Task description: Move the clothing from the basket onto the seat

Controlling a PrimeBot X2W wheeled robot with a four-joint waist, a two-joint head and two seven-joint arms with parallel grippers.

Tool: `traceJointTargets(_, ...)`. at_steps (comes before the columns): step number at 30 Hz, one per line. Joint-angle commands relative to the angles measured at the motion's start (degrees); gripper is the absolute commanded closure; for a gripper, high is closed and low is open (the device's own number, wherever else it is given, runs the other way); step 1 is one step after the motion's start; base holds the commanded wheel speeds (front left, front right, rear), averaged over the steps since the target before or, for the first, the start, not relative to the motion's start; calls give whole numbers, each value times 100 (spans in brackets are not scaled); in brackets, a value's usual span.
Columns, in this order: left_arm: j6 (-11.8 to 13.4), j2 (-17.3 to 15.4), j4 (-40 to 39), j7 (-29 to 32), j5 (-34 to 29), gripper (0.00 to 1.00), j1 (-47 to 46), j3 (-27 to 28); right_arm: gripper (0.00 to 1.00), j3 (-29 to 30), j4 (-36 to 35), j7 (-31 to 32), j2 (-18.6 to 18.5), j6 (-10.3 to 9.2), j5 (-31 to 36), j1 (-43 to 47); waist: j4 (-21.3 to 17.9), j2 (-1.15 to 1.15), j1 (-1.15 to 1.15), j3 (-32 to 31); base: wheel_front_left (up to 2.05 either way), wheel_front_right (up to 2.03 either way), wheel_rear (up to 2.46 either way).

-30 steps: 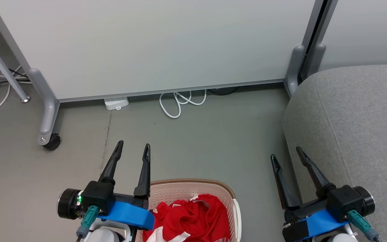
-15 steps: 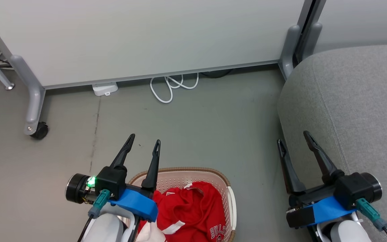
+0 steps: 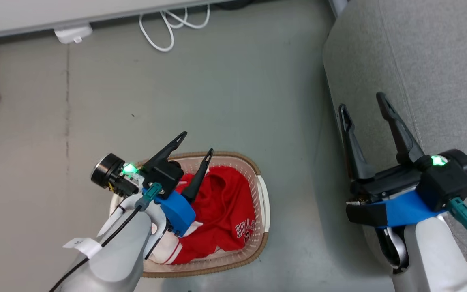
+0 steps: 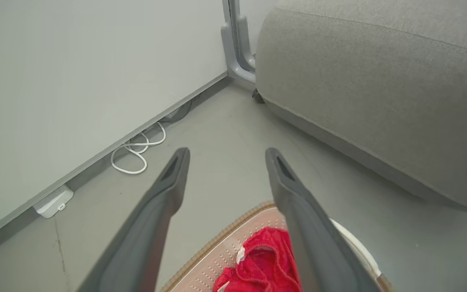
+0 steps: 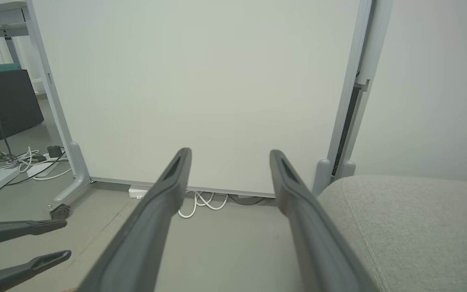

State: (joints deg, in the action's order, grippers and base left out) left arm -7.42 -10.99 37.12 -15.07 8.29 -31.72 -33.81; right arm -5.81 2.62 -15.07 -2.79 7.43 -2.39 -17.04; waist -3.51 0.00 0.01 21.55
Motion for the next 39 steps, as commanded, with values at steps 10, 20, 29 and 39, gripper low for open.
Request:
traceJointTargets(10, -2, -471, 1207, -17, 628, 0, -1362, -2043, 0, -74, -348, -12, -12, 11, -12, -852, -617, 0, -1, 1891, 0, 0, 0)
traceJointTargets(20, -2, -677, 2202, 102, 1182, 0, -2137, -3866, 0, -240, -626, -11, -12, 10, -147, -1192, -901, 0, -1, 2899, 0, 0, 0)
traceJointTargets(29, -3, -788, 2461, 882, 531, 0, -2187, -3968, 0, -373, -985, -12, -12, 7, -268, -1287, -1113, 0, -1, 3539, 0, 0, 0)
traceJointTargets(39, -3, -806, 2829, 1412, 295, 0, -2524, -3970, 0, -428, -1218, -11, -12, 7, -377, -1205, -1242, 0, -1, 3857, 0, 0, 0)
